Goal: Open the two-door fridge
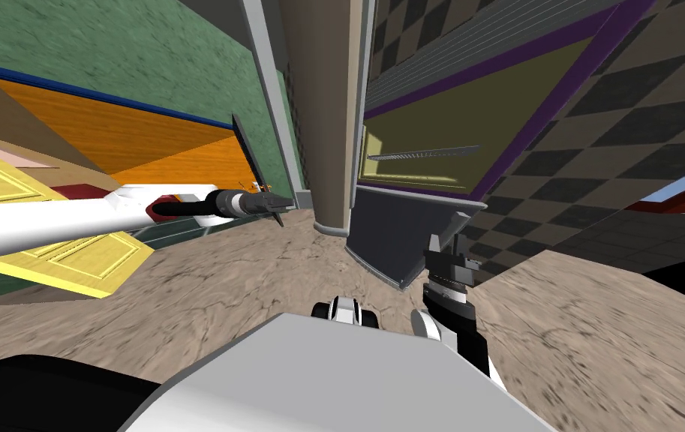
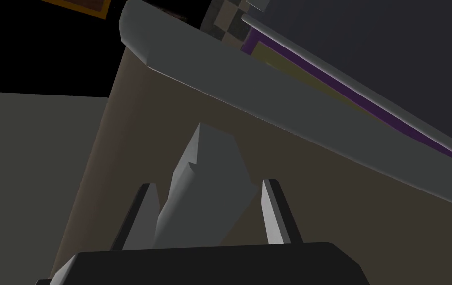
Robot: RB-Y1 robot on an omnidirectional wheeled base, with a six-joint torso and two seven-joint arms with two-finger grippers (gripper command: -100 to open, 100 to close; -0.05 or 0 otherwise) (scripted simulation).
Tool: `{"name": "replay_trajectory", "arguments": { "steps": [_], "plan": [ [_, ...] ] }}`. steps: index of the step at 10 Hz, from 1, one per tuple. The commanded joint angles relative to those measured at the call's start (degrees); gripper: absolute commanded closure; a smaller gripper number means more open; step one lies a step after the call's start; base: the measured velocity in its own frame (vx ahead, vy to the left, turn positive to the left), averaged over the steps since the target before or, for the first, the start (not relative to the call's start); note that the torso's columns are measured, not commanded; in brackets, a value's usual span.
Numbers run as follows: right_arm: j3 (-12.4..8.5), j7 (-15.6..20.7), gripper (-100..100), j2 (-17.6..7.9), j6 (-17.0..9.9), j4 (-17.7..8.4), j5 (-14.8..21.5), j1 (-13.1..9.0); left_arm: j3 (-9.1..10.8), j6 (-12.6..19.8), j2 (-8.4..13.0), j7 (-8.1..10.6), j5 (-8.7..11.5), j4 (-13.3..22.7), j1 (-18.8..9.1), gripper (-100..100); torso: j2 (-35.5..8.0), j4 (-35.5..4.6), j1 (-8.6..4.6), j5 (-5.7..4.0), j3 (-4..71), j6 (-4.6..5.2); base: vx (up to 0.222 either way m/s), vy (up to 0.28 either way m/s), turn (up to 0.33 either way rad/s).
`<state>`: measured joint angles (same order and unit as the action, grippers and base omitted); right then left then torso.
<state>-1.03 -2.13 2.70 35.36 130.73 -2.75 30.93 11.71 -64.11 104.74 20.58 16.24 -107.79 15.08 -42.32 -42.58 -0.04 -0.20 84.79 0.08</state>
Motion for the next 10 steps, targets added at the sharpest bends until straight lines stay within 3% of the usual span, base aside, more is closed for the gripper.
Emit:
{"name": "replay_trajectory", "arguments": {
  "steps": [1, 3, 4, 7, 10],
  "plan": [
    [0.0, 0.0, 0, 0.0, 0.0, 0.0, 0.0, 0.0, -0.15, -2.13, 0.67, -0.78, 1.11, -0.82, -0.83, 100, -0.05, -0.01, -0.08, 0.0, -0.06, -0.03, 0.108, 0.262, -0.031],
    [0.01, 0.0, 0, 0.01, 0.0, 0.0, 0.0, 0.0, -0.1, -3.42, 0.91, -0.96, 1.22, -1.5, -0.87, 100, -0.05, 0.05, -0.3, -0.03, -0.09, -0.04, 0.096, 0.209, -0.015],
    [0.01, 0.0, 0, 0.01, 0.0, 0.0, 0.0, 0.0, 1.48, -2.61, 2.45, 1.53, 2.32, -1.14, -1.53, -100, -0.05, 0.0, -0.21, -0.06, -0.07, -0.03, 0.062, 0.136, 0.08],
    [0.04, 0.0, 0, 0.04, 0.0, 0.0, 0.01, -0.02, 1.87, -2.58, 2.95, 2.06, 2.83, -1.07, -1.87, -100, -0.19, 0.21, -0.41, 0.05, -0.37, -0.06, -0.005, -0.015, 0.03],
    [0.02, 0.0, 0, 0.03, 0.0, 0.0, 0.0, -0.01, 3.85, -2.43, 5.42, 4.67, 5.39, -0.74, -3.55, -100, 0.13, 0.32, 0.25, 0.26, -0.15, -0.09, 0.011, 0.013, 0.066]
  ]
}}
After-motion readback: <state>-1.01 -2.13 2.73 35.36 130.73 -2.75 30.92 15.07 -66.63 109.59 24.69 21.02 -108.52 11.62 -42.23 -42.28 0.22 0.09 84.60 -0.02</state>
